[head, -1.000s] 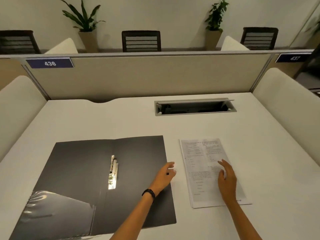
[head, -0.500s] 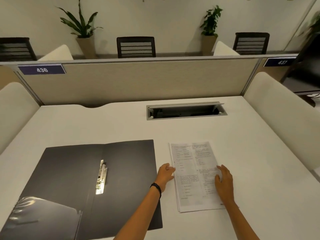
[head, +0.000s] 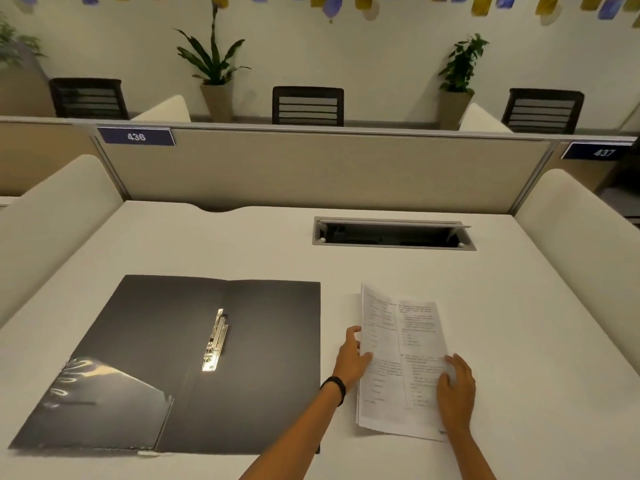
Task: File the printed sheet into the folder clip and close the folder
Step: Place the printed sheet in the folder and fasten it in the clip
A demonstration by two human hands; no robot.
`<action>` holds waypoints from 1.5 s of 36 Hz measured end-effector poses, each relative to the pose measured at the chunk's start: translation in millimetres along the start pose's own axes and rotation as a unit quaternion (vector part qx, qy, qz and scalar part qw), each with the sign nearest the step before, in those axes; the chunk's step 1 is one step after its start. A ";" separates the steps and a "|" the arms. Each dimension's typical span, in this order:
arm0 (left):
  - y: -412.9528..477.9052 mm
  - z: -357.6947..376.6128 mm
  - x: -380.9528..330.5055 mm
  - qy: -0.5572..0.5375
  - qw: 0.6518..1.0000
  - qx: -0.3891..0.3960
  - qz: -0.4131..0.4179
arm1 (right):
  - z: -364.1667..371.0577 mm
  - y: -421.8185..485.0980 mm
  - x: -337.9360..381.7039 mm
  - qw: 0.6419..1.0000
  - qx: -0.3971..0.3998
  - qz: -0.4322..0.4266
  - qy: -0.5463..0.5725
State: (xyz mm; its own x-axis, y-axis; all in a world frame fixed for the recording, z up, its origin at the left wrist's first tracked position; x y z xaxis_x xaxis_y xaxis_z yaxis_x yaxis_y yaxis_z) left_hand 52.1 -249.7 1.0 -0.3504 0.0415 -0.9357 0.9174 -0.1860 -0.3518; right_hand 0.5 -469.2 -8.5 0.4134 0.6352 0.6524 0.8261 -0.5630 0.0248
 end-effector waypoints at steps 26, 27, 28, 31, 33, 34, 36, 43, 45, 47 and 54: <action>-80.2 -147.0 -52.6 0.021 0.975 -0.104 0.197 | 70.6 -48.6 92.7 0.964 0.214 0.020 0.155; -82.8 -154.6 -49.7 0.020 0.975 -0.110 0.195 | 75.2 -51.3 98.1 0.963 0.224 0.013 0.151; -85.6 -161.4 -46.7 0.020 0.975 -0.113 0.192 | 79.8 -53.9 103.8 0.961 0.234 0.007 0.146; -94.7 -180.0 -39.2 0.021 0.973 -0.126 0.194 | 91.3 -61.3 119.8 0.958 0.250 -0.003 0.137; -100.7 -191.3 -35.6 0.019 0.971 -0.135 0.194 | 97.3 -64.7 128.8 0.958 0.253 -0.003 0.136; -103.1 -197.0 -33.7 0.016 0.971 -0.141 0.194 | 100.4 -65.9 132.7 0.957 0.254 -0.001 0.138; -107.4 -207.6 -30.3 0.009 0.970 -0.151 0.191 | 107.1 -67.9 140.0 0.953 0.265 0.005 0.148; -113.8 -233.4 -21.4 -0.013 0.971 -0.164 0.173 | 129.8 -76.1 161.5 0.917 0.331 0.010 0.223; -112.9 -241.4 -15.5 -0.027 0.972 -0.169 0.160 | 134.0 -76.8 164.8 0.919 0.326 0.015 0.224; -111.2 -248.5 -7.3 -0.036 0.972 -0.182 0.142 | 136.3 -78.0 166.9 0.920 0.321 0.024 0.225; -107.0 -267.4 26.7 -0.077 0.973 -0.208 0.060 | 147.7 -85.4 175.4 0.929 0.306 0.028 0.206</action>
State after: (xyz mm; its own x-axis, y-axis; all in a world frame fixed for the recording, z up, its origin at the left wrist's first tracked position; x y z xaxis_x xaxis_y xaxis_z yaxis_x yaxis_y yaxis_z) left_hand -4.9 33.9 6.4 -0.2305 -0.1087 -0.9670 0.9395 0.2340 -0.2502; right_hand 59.1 -231.6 -8.0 0.3847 0.2876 0.8771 0.9229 -0.1033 -0.3709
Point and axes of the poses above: each hand's wrist, its own y-axis towards the middle knuckle, its own z-axis out of the palm, x = y × z, the point moved 7 cm from there along y, towards the middle knuckle, and after that the axes turned 12 degrees about -y, right-handed, at the moved point
